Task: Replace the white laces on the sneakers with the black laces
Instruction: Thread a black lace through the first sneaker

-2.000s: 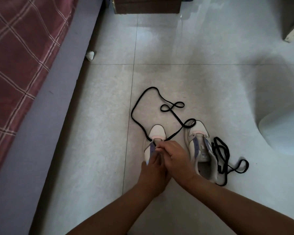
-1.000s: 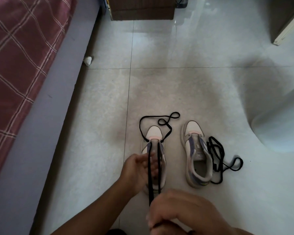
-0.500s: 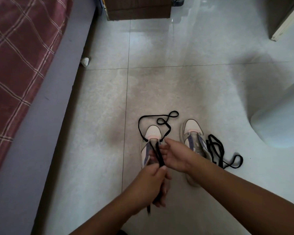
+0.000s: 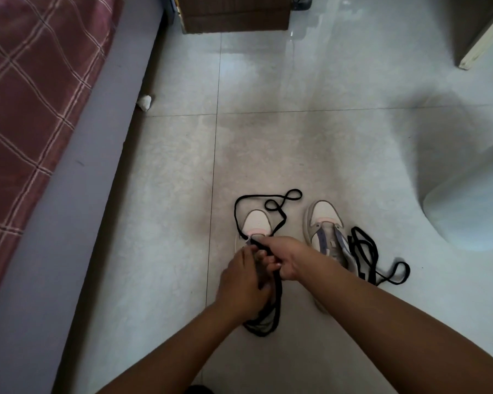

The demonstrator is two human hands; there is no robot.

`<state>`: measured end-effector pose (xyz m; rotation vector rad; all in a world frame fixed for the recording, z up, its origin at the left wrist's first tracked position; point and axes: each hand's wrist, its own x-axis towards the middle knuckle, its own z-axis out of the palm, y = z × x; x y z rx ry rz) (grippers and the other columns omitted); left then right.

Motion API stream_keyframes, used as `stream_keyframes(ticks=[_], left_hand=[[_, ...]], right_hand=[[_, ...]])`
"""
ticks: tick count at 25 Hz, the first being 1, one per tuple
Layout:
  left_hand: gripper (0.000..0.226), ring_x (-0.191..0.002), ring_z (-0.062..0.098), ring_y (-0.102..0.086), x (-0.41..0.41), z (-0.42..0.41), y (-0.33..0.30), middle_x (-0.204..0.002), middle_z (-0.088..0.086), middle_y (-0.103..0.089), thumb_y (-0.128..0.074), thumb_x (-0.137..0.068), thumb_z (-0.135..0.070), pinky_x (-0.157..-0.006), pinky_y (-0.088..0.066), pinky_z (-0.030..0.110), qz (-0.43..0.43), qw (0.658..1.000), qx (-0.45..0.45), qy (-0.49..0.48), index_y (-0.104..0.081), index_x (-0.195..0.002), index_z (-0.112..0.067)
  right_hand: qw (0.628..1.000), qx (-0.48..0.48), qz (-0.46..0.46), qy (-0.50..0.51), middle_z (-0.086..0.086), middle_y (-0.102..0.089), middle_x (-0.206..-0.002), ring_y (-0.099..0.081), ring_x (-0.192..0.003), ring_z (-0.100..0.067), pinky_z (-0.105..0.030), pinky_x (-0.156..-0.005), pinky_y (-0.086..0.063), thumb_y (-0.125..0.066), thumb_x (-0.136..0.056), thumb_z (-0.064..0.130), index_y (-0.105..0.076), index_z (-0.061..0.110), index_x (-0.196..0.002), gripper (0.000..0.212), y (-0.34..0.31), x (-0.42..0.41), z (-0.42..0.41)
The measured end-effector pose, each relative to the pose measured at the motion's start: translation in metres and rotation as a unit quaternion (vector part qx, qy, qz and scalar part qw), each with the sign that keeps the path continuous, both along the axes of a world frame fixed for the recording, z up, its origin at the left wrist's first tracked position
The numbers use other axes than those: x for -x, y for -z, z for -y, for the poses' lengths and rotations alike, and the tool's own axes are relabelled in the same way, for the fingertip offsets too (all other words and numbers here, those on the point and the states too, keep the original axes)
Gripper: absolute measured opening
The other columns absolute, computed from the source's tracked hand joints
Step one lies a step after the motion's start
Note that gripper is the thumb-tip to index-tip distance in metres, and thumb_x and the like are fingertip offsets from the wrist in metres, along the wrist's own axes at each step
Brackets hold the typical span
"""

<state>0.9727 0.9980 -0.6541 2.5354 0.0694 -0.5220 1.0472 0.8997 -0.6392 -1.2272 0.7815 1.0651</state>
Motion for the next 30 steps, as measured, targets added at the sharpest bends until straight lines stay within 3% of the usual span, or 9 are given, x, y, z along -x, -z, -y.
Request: stream_keyframes(ticks=[4, 6, 8, 12, 16, 21, 25, 28, 30], left_hand=[[0.092, -0.143, 0.022, -0.015, 0.001, 0.028, 0.036, -0.156, 0.009, -0.010, -0.057, -0.085, -0.037, -0.105, -0.034, 0.038, -0.066, 0.997, -0.025, -0.044, 0.002, -0.149, -0.006], [0.098, -0.146, 0.019, -0.002, 0.000, 0.031, 0.041, -0.158, 0.008, 0.001, -0.059, -0.086, -0.043, -0.109, -0.030, 0.040, -0.091, 0.994, -0.051, -0.038, 0.007, -0.149, -0.006], [0.099, -0.146, 0.017, -0.002, -0.002, 0.030, 0.037, -0.158, 0.008, -0.001, -0.058, -0.086, -0.047, -0.107, -0.034, 0.040, -0.094, 0.992, -0.080, -0.018, 0.006, -0.149, -0.006], [0.081, -0.145, 0.020, -0.005, -0.007, 0.028, 0.029, -0.157, 0.011, -0.002, -0.046, -0.096, -0.035, -0.104, -0.038, 0.041, -0.100, 0.987, -0.120, 0.025, 0.007, -0.148, -0.001], [0.070, -0.144, 0.020, -0.009, -0.008, 0.025, 0.025, -0.156, 0.010, -0.003, -0.039, -0.099, -0.028, -0.104, -0.036, 0.041, -0.099, 0.991, -0.091, 0.012, 0.005, -0.148, -0.003], [0.084, -0.140, 0.023, -0.016, -0.006, 0.024, 0.029, -0.154, 0.008, -0.010, -0.053, -0.091, -0.036, -0.098, -0.041, 0.040, -0.075, 0.993, -0.088, 0.014, 0.000, -0.149, -0.009], [0.098, -0.140, 0.022, -0.017, -0.001, 0.026, 0.039, -0.154, 0.009, -0.011, -0.057, -0.084, -0.052, -0.098, -0.039, 0.038, -0.048, 0.990, -0.128, 0.029, 0.000, -0.149, -0.006], [0.105, -0.141, 0.021, -0.016, -0.001, 0.024, 0.042, -0.155, 0.011, -0.010, -0.056, -0.081, -0.059, -0.099, -0.038, 0.037, -0.039, 0.990, -0.131, 0.036, 0.003, -0.149, -0.004], [0.109, -0.142, 0.022, -0.015, -0.002, 0.023, 0.047, -0.156, 0.013, -0.008, -0.056, -0.080, -0.061, -0.100, -0.038, 0.037, -0.038, 0.989, -0.138, 0.038, 0.005, -0.149, -0.003]], right_hand=[[0.985, 0.133, 0.090, -0.065, -0.010, -0.045, -0.061, -0.039, -0.031, -0.011, -0.016, -0.029, -0.026, -0.034, -0.099, 0.012, -0.048, 0.007, -0.068, 0.035, 0.002, 0.006, -0.004], [0.933, 0.228, 0.182, -0.210, -0.021, -0.062, -0.091, -0.062, -0.076, -0.025, -0.025, -0.060, -0.047, -0.039, -0.096, 0.005, -0.059, -0.003, -0.096, 0.022, 0.004, 0.006, 0.000], [0.859, 0.264, 0.260, -0.353, -0.019, -0.059, -0.117, -0.054, -0.108, -0.029, -0.021, -0.074, -0.038, -0.039, -0.095, 0.002, -0.055, -0.004, -0.116, 0.027, 0.006, 0.016, 0.006], [0.863, 0.259, 0.319, -0.293, -0.005, -0.052, -0.074, -0.048, -0.065, -0.012, -0.024, -0.059, -0.033, -0.036, -0.098, 0.018, -0.058, 0.006, -0.085, 0.028, -0.008, 0.040, 0.017], [0.835, 0.233, 0.381, -0.321, -0.001, -0.051, -0.068, -0.048, -0.062, -0.013, -0.028, -0.059, -0.036, -0.038, -0.097, 0.029, -0.047, 0.018, -0.067, 0.033, -0.040, 0.072, 0.028], [0.761, 0.281, 0.370, -0.452, -0.001, -0.048, -0.064, -0.047, -0.060, -0.014, -0.028, -0.056, -0.034, -0.035, -0.099, 0.041, -0.055, 0.013, -0.075, 0.043, -0.036, 0.041, 0.043], [0.874, 0.315, 0.273, -0.250, -0.016, -0.057, -0.088, -0.055, -0.080, -0.026, -0.034, -0.074, -0.048, -0.042, -0.097, 0.023, -0.053, 0.003, -0.079, 0.029, 0.012, -0.047, 0.060], [0.789, 0.440, 0.318, -0.289, -0.024, -0.056, -0.115, -0.054, -0.105, -0.035, -0.034, -0.082, -0.043, -0.043, -0.094, 0.011, -0.051, 0.000, -0.100, 0.015, 0.054, -0.071, 0.045], [0.736, 0.468, 0.347, -0.345, -0.021, -0.049, -0.124, -0.049, -0.115, -0.035, -0.035, -0.086, -0.041, -0.043, -0.094, 0.010, -0.044, 0.000, -0.117, 0.025, 0.071, -0.082, 0.037]])
